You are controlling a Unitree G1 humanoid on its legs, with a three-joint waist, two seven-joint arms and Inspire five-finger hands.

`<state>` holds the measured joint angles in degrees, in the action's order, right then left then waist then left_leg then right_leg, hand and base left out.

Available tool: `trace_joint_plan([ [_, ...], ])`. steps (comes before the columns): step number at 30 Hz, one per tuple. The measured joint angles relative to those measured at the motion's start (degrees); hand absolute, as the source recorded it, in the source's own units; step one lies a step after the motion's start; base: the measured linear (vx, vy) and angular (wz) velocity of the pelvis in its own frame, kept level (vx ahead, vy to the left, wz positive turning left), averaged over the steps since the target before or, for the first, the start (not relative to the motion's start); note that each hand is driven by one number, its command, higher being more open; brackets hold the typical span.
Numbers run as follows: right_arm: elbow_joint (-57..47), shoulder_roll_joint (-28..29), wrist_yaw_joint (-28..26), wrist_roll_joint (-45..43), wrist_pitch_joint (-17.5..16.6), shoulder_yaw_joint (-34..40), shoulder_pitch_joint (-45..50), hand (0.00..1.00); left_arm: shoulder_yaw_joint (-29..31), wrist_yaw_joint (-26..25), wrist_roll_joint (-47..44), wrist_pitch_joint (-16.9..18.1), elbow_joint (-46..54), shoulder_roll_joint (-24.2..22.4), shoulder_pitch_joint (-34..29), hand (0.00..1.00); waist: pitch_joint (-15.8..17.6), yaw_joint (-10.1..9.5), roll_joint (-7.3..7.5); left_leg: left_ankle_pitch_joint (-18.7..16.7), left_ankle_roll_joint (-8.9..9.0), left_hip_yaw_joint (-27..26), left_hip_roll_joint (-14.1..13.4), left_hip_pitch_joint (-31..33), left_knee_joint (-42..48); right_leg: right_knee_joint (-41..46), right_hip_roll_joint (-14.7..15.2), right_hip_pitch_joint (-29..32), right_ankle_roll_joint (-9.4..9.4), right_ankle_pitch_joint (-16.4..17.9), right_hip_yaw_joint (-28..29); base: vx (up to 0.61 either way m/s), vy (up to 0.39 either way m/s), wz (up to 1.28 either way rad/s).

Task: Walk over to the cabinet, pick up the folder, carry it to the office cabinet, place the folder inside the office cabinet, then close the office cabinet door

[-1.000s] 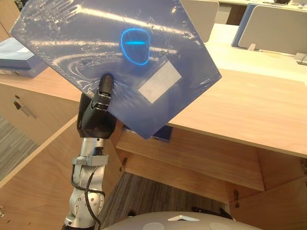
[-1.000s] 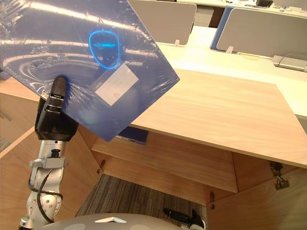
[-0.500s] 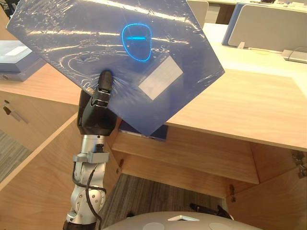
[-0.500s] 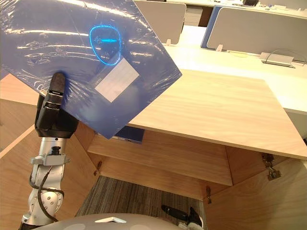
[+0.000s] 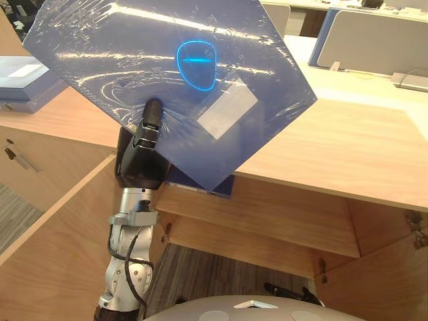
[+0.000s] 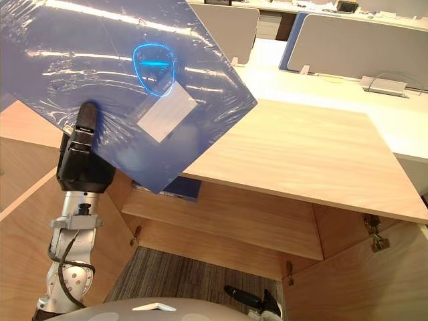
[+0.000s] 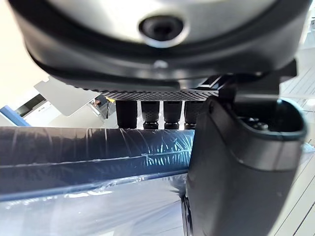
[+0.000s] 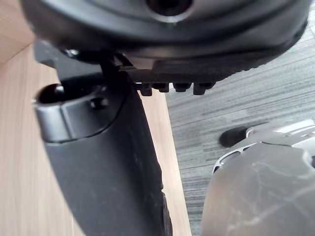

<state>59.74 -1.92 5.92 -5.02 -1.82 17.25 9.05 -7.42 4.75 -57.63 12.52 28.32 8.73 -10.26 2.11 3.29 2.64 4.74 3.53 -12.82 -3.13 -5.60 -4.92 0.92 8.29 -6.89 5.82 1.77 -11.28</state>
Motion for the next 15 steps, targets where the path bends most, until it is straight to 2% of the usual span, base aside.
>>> trace_joint_plan([
  [4, -2.9, 0.0, -0.2, 0.1, 0.2, 0.0, -1.0, 1.00, -1.0, 0.0, 0.0, 0.1, -3.6, 0.0, 4.3, 0.00, 1.3, 0.26, -0.09, -0.8, -0.51, -1.8, 0.7, 0.1, 0.0, 5.5, 1.1, 4.2, -0.25, 1.2, 2.6, -0.06, 0.055, -0.33],
  [6, -4.6, 0.1, -0.3, 0.1, 0.2, 0.1, -0.9, 1.00, -1.9, 0.0, 0.0, -0.1, -4.9, 0.1, 5.8, 0.00, 2.5, 1.62, 0.95, -1.1, -0.94, -0.4, 2.1, 0.2, 0.0, 9.1, 2.8, 6.2, -2.25, 4.0, 2.1, -0.10, 0.083, 0.04],
  [7, -4.6, 0.1, -0.2, 0.1, 0.3, 0.1, -0.6, 1.00, -2.5, 0.0, 0.0, -0.3, -5.1, 0.1, 5.8, 0.00, 2.8, 2.06, 1.10, -1.0, -0.73, 1.0, 2.8, 0.2, 0.0, 9.3, 3.9, 6.0, -5.01, 5.4, 0.0, -0.05, 0.122, -0.01],
  [8, -4.6, 0.0, -0.2, 0.1, 0.4, 0.2, -0.2, 1.00, -2.9, 0.0, 0.0, -0.4, -5.2, 0.0, 5.7, 0.00, 2.8, 1.56, 0.42, -1.1, -0.93, 1.8, 2.1, 0.4, 0.0, 8.8, 4.2, 5.6, -11.06, 7.0, -3.9, 0.00, 0.105, -0.11],
  [9, -4.6, 0.0, -0.2, 0.1, 0.4, 0.2, 0.0, 1.00, -2.9, 0.1, 0.0, -0.4, -5.2, -0.1, 5.7, 0.00, 2.5, 1.43, -0.82, -1.5, -1.72, 2.0, 1.2, 0.7, -0.1, 9.3, 4.1, 5.4, -13.97, 8.4, -6.1, 0.02, 0.061, -0.21],
  [10, -4.8, -0.1, -0.2, 0.1, 0.4, 0.2, 0.1, 1.00, -2.8, 0.2, 0.0, -0.3, -5.1, -0.5, 5.9, 0.00, 2.4, 1.40, -1.54, -1.4, -3.29, 1.8, 0.7, 1.2, -0.1, 11.7, 4.3, 6.0, -15.61, 9.7, -7.6, 0.02, 0.057, -0.05],
  [11, -4.8, 0.2, -0.5, -0.1, 0.4, 0.0, 0.1, 1.00, -1.6, 0.4, 0.0, -0.3, -5.2, -0.5, 6.1, 0.00, 2.6, 1.76, -1.07, -1.3, -3.64, 1.6, 0.7, 1.3, 0.1, 18.9, 6.0, 7.6, -12.89, 8.4, -8.6, 0.05, 0.061, 0.02],
  [12, -4.8, 0.4, -0.5, 0.1, 0.4, -0.6, 0.5, 1.00, -0.9, 0.4, -0.1, -0.3, -5.5, -0.4, 6.0, 0.00, 2.4, 1.62, -0.41, -1.4, -3.58, 1.5, 1.0, 1.2, 0.3, 21.2, 7.1, 7.9, -10.85, 5.7, -9.4, 0.08, 0.076, -0.06],
  [13, -4.8, 0.5, -0.5, 0.1, 0.4, -1.1, 0.7, 1.00, -0.4, 0.4, -0.2, -0.3, -5.5, 0.1, 6.0, 0.00, 2.1, 1.22, 0.76, -2.1, -3.34, 1.0, 1.6, 1.9, 1.6, 20.0, 7.2, 7.9, -8.62, 2.4, -9.8, 0.07, 0.035, -0.31],
  [14, -5.0, 0.4, -0.5, 0.1, 0.4, -1.2, 0.3, 1.00, 0.6, 0.4, -0.3, -0.2, -5.5, -0.1, 6.0, 0.00, 1.8, 0.18, 0.33, -2.5, -3.29, 0.0, 1.2, 3.3, 2.8, 16.8, 6.2, 7.9, -5.68, 0.2, -10.2, 0.02, 0.044, -0.54],
  [15, -5.0, 0.2, -0.4, 0.1, 0.3, -1.3, -0.4, 1.00, 1.1, 0.4, -0.3, -0.2, -5.2, 0.1, 6.0, 0.00, 1.4, -0.45, -0.11, -2.6, -3.23, -1.2, 0.6, 4.2, 2.8, 12.8, 4.8, 7.7, -4.18, -2.0, -9.7, -0.01, 0.036, -0.83],
])
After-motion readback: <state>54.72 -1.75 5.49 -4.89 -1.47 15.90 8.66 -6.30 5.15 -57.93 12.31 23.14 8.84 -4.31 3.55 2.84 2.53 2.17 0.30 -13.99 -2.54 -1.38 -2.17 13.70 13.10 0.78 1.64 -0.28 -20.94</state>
